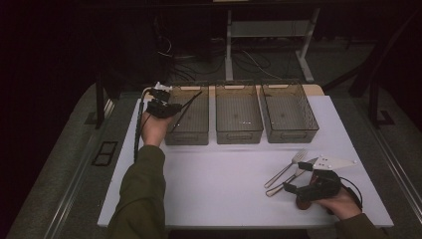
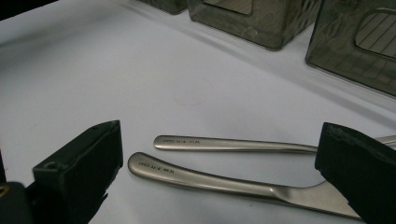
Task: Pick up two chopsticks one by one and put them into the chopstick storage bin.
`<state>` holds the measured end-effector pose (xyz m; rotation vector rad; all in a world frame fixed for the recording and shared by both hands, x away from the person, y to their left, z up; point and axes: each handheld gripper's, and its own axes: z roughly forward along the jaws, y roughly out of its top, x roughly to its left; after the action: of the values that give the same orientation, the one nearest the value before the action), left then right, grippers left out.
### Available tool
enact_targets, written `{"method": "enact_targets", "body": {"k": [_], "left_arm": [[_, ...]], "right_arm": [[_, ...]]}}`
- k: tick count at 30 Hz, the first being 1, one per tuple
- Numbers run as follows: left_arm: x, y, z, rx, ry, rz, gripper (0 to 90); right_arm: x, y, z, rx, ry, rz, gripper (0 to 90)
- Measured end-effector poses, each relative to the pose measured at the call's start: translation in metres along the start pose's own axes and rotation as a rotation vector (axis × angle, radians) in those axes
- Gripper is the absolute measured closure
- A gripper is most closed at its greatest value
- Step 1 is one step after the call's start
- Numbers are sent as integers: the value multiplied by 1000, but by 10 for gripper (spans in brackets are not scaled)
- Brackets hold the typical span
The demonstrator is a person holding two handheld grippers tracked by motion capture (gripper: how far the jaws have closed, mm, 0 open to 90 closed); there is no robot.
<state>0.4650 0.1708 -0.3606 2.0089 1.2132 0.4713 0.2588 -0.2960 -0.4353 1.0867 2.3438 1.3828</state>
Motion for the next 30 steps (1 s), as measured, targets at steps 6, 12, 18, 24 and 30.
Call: {"method": "enact_targets", "body": {"k": [6,12,18,24,30], "left_arm": [[-3,1,18,68,48,18,858],[-7,4,23,85,58,26,856],[-9,4,28,93,45,31,849],[-11,3,32,106,35,34,846],[-12,3,32,103,33,40,822]], "right_arm": [[0,0,0,-2,3,0,12],[-1,0,-1,-5,3,1,12],[0,0,0,-5,5,-3,12],[0,0,-1,-6,5,-2,12],[0,0,-1,-7,5,-2,12]]}}
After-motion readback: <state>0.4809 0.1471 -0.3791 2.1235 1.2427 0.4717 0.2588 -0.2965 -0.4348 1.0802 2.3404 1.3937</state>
